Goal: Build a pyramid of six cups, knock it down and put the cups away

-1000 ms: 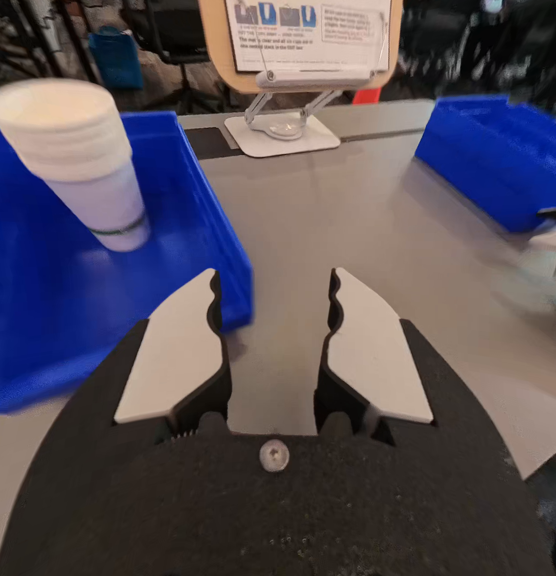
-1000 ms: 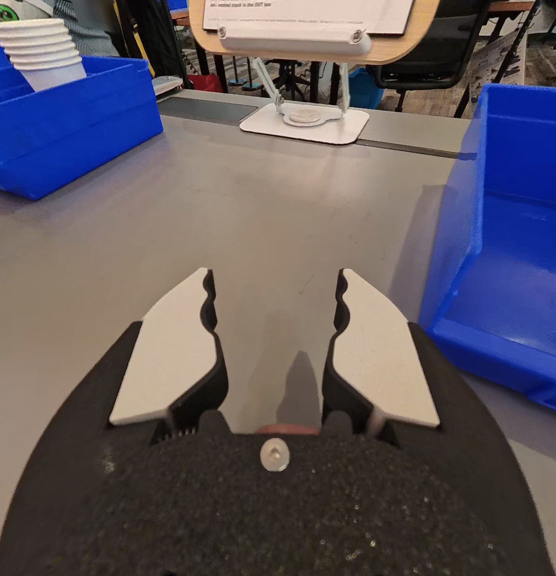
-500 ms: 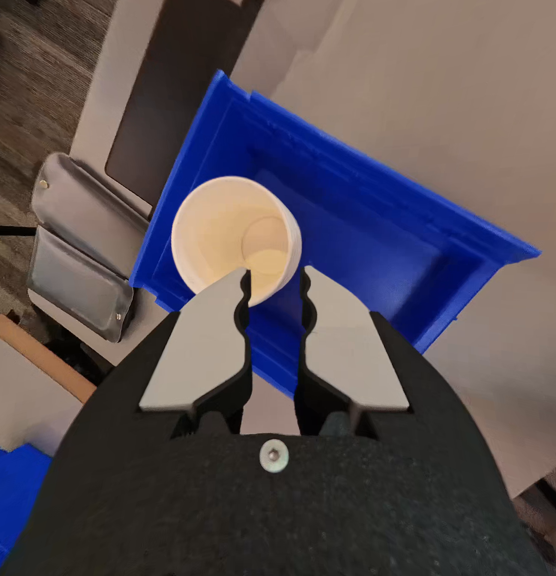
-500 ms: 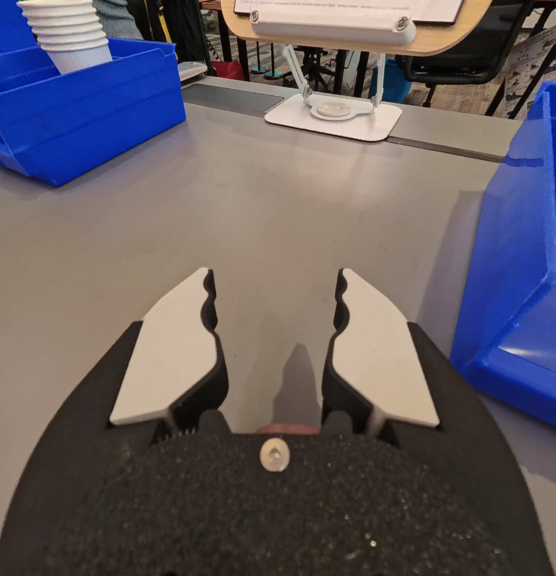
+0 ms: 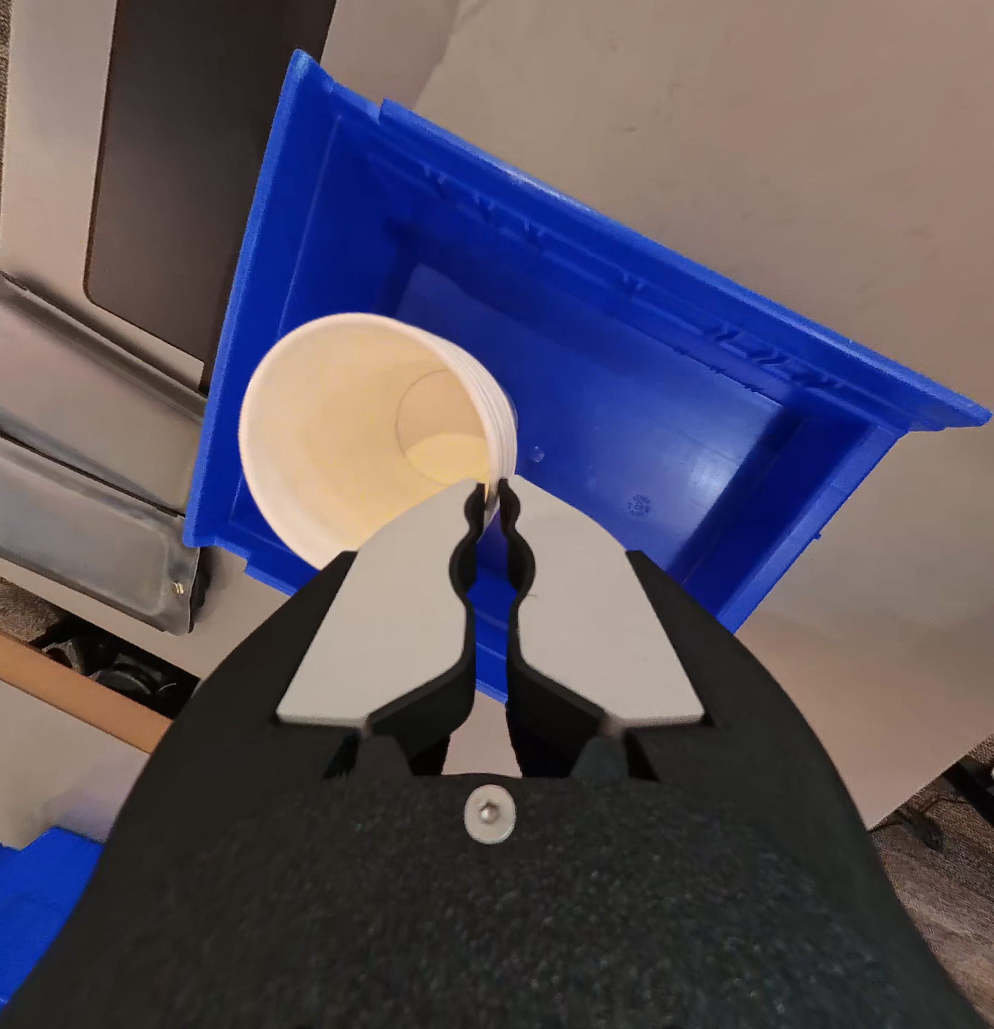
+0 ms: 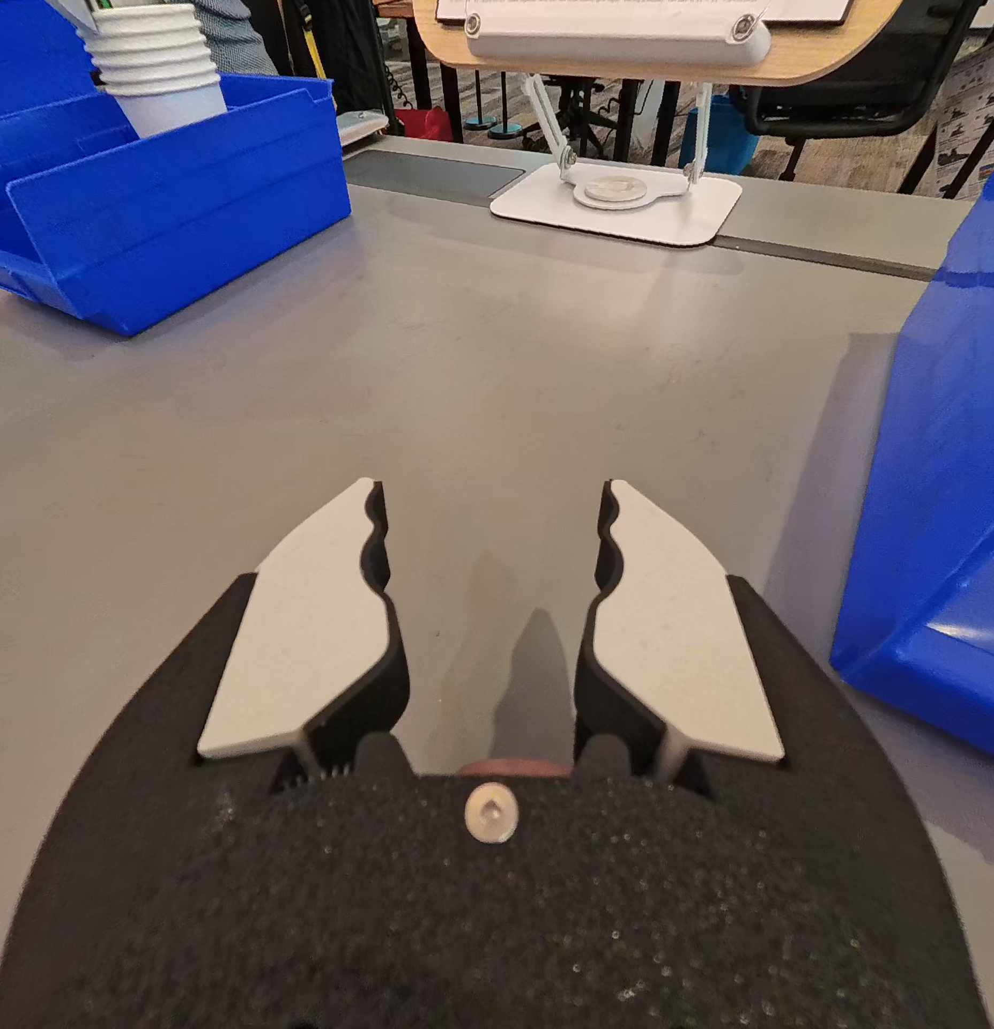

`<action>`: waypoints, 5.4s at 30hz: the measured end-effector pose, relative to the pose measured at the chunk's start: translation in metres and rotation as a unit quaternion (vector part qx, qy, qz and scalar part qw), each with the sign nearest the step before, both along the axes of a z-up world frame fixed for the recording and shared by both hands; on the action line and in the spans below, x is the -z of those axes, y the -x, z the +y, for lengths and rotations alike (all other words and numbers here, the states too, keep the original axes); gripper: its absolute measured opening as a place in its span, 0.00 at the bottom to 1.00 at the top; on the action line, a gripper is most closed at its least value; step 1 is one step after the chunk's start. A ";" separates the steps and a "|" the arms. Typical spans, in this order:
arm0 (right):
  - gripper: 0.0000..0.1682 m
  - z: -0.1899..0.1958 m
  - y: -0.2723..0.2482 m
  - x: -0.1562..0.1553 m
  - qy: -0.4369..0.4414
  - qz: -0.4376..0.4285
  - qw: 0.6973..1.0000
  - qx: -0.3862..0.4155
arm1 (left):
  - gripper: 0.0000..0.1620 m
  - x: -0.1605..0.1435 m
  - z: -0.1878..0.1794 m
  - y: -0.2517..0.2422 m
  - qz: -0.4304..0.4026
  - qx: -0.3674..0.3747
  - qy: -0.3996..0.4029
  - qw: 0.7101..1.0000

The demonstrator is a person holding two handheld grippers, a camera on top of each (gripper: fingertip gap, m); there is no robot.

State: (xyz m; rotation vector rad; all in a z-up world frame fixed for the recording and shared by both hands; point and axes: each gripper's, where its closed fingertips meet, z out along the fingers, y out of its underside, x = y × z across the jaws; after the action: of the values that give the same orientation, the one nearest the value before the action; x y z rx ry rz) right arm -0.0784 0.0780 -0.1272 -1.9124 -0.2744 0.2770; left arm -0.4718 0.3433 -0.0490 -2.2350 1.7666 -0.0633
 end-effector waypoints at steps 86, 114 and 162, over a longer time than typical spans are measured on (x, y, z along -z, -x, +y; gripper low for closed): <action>0.51 0.171 0.011 0.000 0.296 -0.289 0.876 -0.248 | 0.36 0.056 -0.279 -0.220 -0.411 0.010 0.067 0.909; 0.53 -0.020 0.097 -0.007 0.041 0.102 0.944 -0.312 | 0.22 -0.021 -0.024 -0.013 -0.017 -0.043 -0.081 0.996; 0.51 -0.033 0.089 -0.008 0.075 0.151 0.925 -0.339 | 0.00 -0.009 -0.008 -0.001 -0.004 -0.059 0.041 0.997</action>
State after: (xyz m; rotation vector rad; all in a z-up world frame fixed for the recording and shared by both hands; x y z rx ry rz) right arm -0.1676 0.0449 -0.1195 -1.8301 -0.7202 1.0714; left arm -0.4705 0.3354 -0.0399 -2.3885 1.6523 -0.1224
